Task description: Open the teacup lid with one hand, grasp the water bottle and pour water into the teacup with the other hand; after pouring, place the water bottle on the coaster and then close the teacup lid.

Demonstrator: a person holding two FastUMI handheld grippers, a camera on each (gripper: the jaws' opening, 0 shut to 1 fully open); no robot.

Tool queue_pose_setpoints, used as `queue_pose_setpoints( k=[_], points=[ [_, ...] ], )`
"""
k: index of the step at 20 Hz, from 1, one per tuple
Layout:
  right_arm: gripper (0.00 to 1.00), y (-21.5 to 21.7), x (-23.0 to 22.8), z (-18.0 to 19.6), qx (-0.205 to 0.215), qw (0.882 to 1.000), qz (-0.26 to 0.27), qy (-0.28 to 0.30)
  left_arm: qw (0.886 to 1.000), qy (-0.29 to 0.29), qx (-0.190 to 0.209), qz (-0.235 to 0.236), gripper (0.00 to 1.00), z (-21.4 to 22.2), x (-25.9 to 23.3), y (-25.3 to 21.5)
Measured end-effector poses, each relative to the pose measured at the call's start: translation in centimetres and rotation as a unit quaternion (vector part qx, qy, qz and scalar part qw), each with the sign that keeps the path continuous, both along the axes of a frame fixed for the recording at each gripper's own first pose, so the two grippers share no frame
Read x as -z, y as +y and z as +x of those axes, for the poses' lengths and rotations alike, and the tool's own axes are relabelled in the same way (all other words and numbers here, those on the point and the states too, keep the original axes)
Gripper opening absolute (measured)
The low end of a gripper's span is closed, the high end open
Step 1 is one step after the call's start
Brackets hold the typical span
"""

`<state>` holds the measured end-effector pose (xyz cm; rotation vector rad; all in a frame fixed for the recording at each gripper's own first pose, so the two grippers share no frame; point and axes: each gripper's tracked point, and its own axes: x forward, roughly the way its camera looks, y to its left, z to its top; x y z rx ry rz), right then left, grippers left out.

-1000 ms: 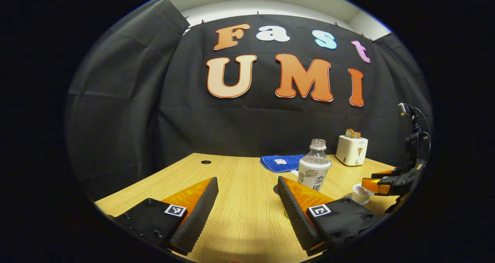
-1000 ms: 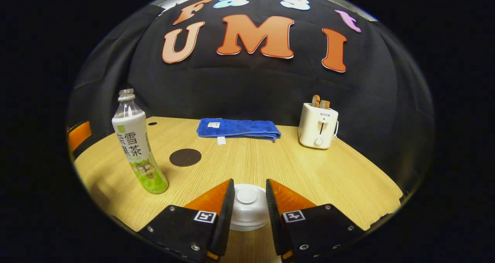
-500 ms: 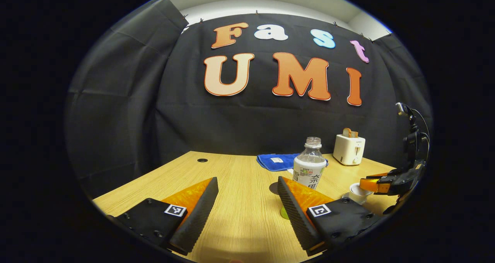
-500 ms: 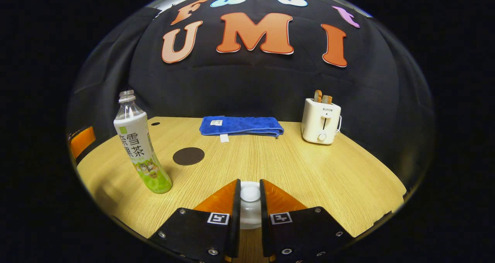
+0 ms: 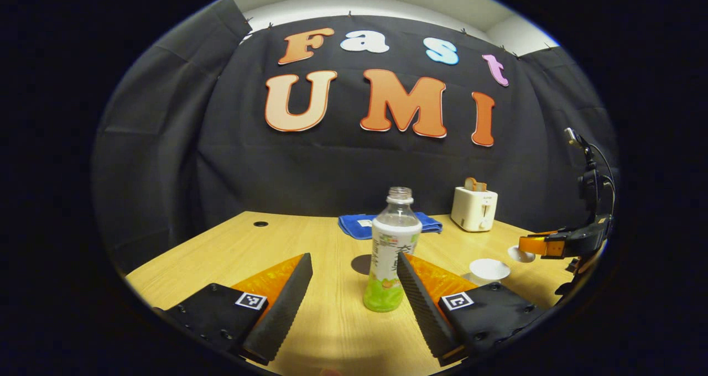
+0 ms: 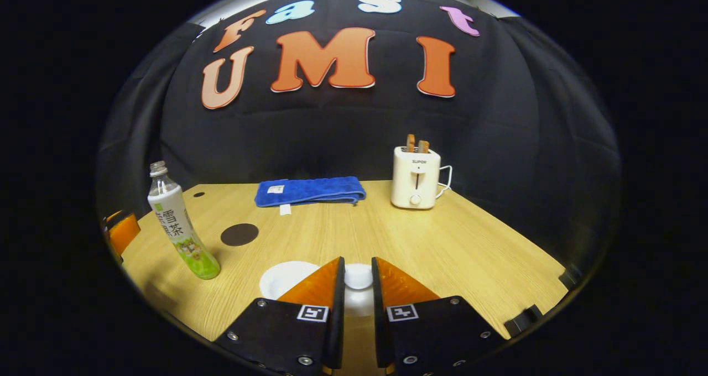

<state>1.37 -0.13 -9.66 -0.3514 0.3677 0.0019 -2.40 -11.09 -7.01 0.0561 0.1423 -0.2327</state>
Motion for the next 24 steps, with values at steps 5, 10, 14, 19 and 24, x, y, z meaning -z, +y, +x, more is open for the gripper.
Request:
queue_pose_setpoints(
  k=[5,10,14,19,24],
  points=[
    [0.24,-3.6,-0.7,-0.8,0.037,0.999,0.001,-0.002,1.0,0.014,0.019,0.009,0.99,1.7,2.2,-3.1],
    [0.24,-6.1,-0.7,-1.4,0.066,0.998,0.009,0.001,0.999,0.032,0.002,0.029,0.99,4.2,4.8,-3.4],
    [0.24,-6.5,-0.5,-1.8,0.07,0.998,0.009,0.005,0.999,0.041,-0.006,0.029,0.99,5.4,5.8,-3.3],
    [0.24,-6.2,-0.6,-2.0,0.069,0.997,0.014,0.005,0.998,0.033,-0.008,0.044,0.71,6.4,5.7,-3.3],
    [0.24,-6.0,-0.7,-2.5,0.069,0.997,0.014,0.006,0.997,0.003,0.021,0.074,0.7,6.0,2.6,-4.8]
  ],
)
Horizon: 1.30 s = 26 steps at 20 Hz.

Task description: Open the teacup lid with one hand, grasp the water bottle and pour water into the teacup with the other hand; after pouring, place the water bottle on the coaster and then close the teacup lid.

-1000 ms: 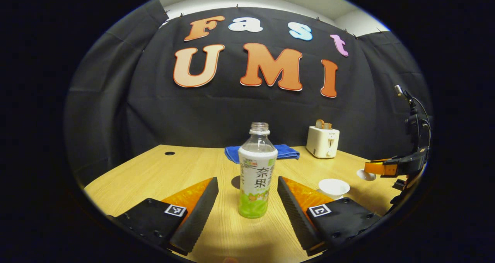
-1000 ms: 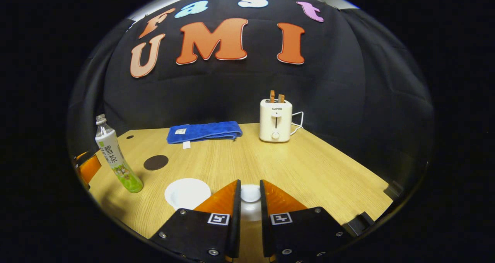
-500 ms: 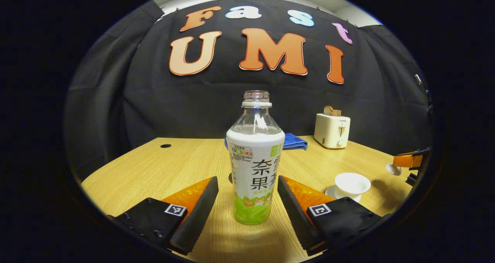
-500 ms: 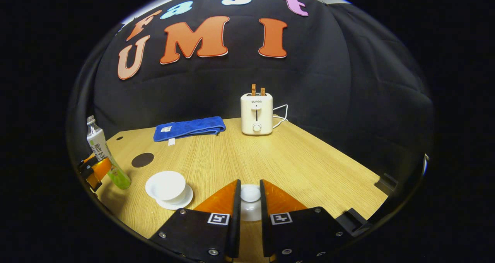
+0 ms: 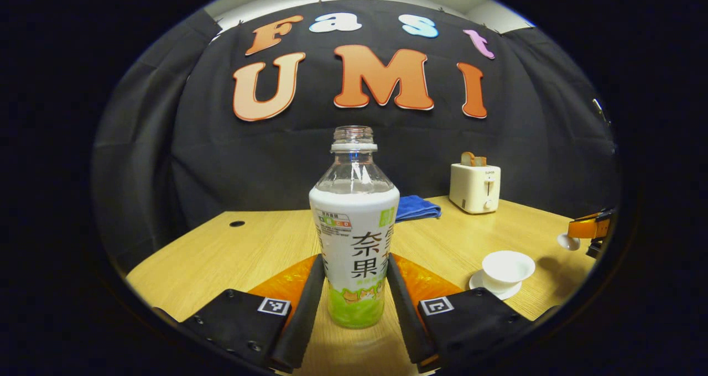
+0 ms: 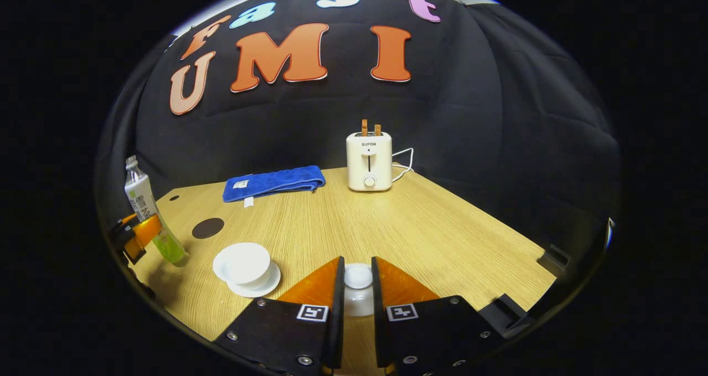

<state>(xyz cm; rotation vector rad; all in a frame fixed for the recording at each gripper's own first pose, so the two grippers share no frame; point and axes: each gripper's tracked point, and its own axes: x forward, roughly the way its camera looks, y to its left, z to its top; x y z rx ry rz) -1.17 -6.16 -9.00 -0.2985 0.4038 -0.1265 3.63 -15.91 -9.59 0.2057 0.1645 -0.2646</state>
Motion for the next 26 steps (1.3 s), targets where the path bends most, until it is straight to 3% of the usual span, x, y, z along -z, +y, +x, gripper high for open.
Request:
queue_pose_setpoints(
  k=[6,9,10,11,15,16,19,20,26],
  points=[
    [0.24,-0.2,-0.3,-0.4,0.004,1.0,-0.001,-0.002,0.989,-0.03,0.062,0.129,0.69,-1.0,-1.9,-2.0],
    [0.24,-0.5,-0.5,-0.7,0.008,1.0,0.0,-0.001,0.975,-0.027,0.089,0.202,0.7,-1.0,-1.0,-3.1],
    [0.19,-0.6,-0.5,-0.8,0.009,1.0,0.001,-0.001,0.968,-0.03,0.098,0.231,0.69,-1.1,-0.8,-3.4],
    [0.24,-0.7,-0.6,-1.0,0.01,1.0,0.002,-0.001,0.959,-0.033,0.108,0.26,0.69,-1.1,-0.5,-3.7],
    [0.24,-1.2,-0.8,-1.3,0.015,1.0,0.001,-0.001,0.924,-0.036,0.148,0.351,0.72,-1.7,1.1,-4.3],
    [0.24,-1.3,-0.8,-1.4,0.017,1.0,0.001,0.0,0.914,-0.04,0.156,0.373,0.69,-1.5,1.2,-4.6],
    [0.24,-1.6,-0.7,-1.6,0.021,1.0,0.001,0.001,0.879,-0.063,0.181,0.437,0.71,-0.4,1.3,-6.2],
    [0.19,-1.7,-0.7,-1.6,0.023,1.0,0.002,0.001,0.866,-0.072,0.189,0.458,0.71,-0.3,1.4,-6.4],
    [0.24,-2.3,-0.8,-2.0,0.029,1.0,0.002,0.003,0.804,-0.102,0.219,0.543,0.7,-0.6,1.5,-6.7]
  ],
)
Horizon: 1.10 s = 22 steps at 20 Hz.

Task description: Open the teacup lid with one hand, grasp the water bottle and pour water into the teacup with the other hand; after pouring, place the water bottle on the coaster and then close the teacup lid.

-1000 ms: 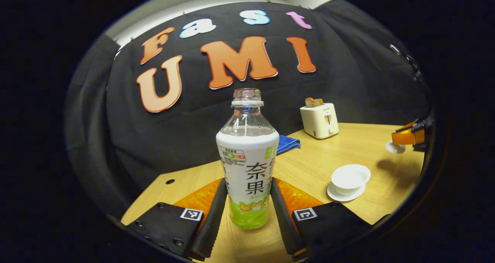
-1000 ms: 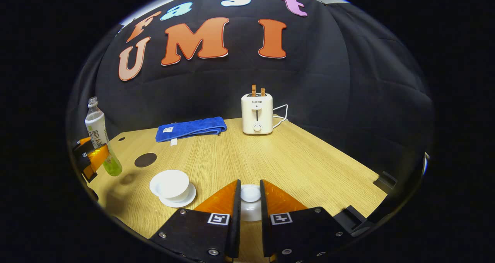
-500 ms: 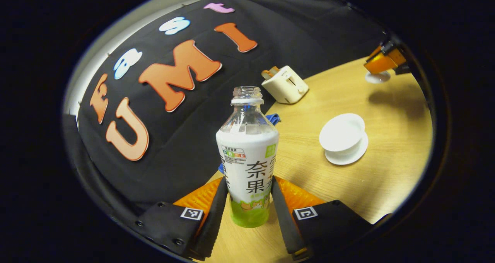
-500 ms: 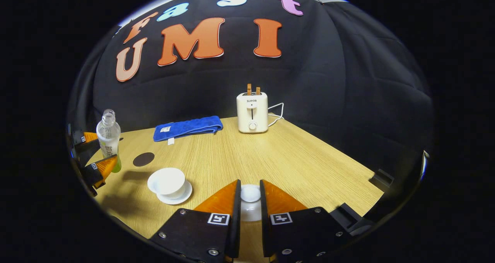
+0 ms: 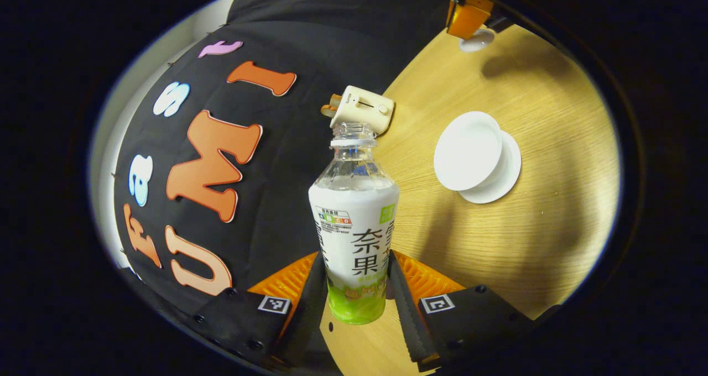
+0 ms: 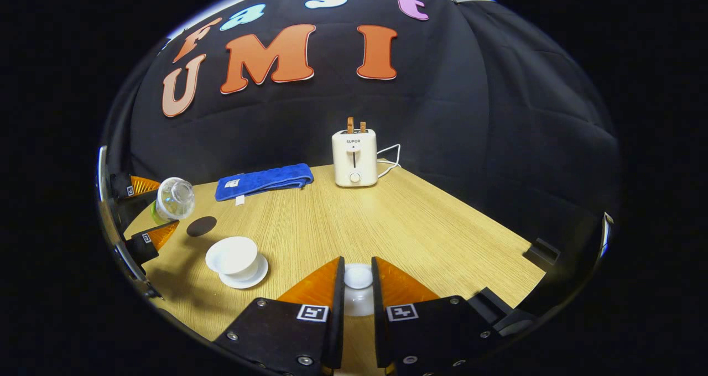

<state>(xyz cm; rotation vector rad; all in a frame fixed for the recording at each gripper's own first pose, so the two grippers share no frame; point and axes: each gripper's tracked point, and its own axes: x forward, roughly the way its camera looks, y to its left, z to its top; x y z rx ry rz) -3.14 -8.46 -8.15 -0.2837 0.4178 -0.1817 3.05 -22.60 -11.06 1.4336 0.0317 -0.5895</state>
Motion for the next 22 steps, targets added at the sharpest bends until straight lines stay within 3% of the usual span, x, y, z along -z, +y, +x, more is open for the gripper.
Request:
queue_pose_setpoints(
  k=[3,4,7,11,12,17,22],
  points=[
    [0.24,-0.5,-0.1,-0.1,0.006,1.0,0.0,0.0,0.999,-0.01,0.02,0.044,0.72,0.3,0.2,-0.3],
    [0.24,-0.6,0.0,-0.2,0.008,1.0,0.0,0.001,0.998,-0.015,0.024,0.057,0.66,0.3,0.2,-0.1],
    [0.24,-0.7,0.1,-0.2,0.009,1.0,0.004,0.003,0.995,-0.025,0.038,0.084,0.7,-0.1,0.0,-0.2],
    [0.24,-0.6,0.3,-0.3,0.007,1.0,0.004,0.006,0.989,-0.044,0.06,0.126,0.66,-0.5,-0.3,-0.4],
    [0.24,-0.6,0.3,-0.3,0.007,1.0,0.003,0.006,0.987,-0.048,0.065,0.138,0.7,-0.6,-0.6,-0.3],
    [0.24,-1.0,0.5,-0.4,0.01,1.0,0.005,0.01,0.976,-0.064,0.083,0.192,0.69,-0.9,-1.0,0.4],
    [0.24,-1.2,0.7,-0.7,0.014,1.0,0.006,0.014,0.955,-0.089,0.115,0.258,0.67,-1.3,-1.0,0.4]
  ],
)
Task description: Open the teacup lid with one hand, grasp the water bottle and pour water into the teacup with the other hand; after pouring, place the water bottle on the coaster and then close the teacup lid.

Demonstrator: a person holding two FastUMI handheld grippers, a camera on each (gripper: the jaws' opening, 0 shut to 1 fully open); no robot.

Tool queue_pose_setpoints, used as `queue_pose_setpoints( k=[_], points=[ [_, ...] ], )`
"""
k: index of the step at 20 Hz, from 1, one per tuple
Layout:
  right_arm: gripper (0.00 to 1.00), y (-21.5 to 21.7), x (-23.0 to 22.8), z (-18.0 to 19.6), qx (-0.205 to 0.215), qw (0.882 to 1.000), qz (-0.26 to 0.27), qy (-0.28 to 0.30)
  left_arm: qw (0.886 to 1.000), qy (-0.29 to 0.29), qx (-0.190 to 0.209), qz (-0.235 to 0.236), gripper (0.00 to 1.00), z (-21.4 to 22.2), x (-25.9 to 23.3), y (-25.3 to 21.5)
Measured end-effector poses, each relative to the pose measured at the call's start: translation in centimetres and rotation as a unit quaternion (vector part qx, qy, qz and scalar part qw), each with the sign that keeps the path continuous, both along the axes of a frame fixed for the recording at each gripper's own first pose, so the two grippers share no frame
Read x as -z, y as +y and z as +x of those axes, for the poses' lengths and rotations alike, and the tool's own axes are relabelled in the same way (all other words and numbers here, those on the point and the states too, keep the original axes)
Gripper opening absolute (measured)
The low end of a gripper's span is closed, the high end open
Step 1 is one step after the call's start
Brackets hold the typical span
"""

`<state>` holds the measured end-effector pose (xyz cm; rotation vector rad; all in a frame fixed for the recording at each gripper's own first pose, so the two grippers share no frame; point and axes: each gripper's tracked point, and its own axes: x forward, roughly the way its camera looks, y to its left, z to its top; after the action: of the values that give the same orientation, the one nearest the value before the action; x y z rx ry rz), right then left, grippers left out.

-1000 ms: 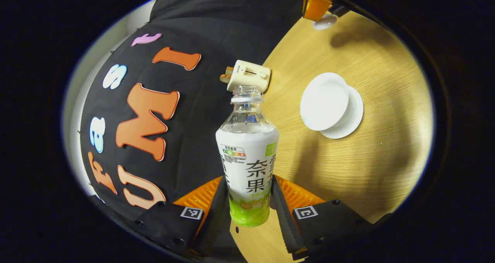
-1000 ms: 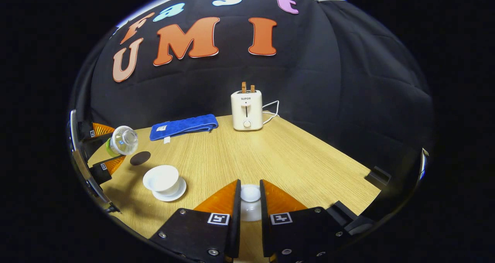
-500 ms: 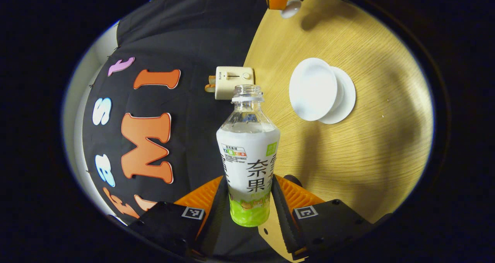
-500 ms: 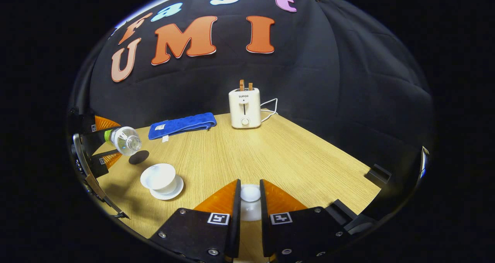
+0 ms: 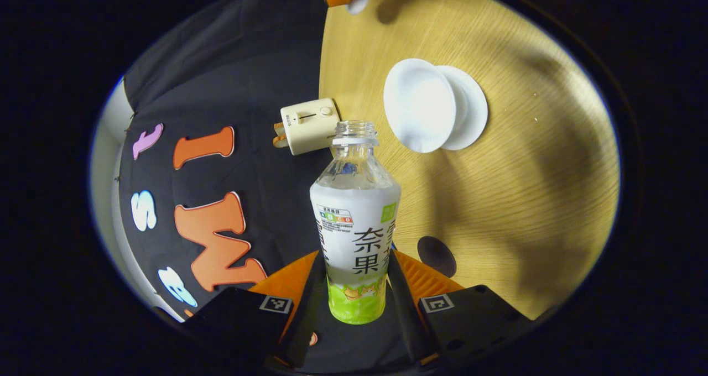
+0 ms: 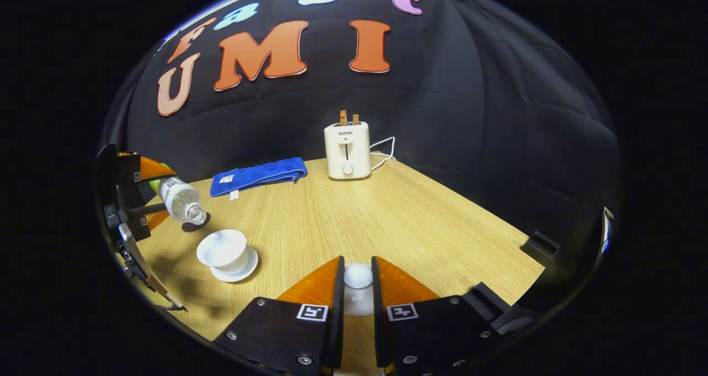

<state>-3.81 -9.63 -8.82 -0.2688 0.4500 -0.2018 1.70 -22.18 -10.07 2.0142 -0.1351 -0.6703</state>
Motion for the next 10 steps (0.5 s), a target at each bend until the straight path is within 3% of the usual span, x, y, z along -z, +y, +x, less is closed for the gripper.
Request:
queue_pose_setpoints(
  k=[10],
  points=[
    [0.24,-0.3,0.1,-0.3,0.005,1.0,0.0,0.002,0.996,-0.043,0.051,0.061,0.7,0.5,-1.5,-2.1]
  ],
)
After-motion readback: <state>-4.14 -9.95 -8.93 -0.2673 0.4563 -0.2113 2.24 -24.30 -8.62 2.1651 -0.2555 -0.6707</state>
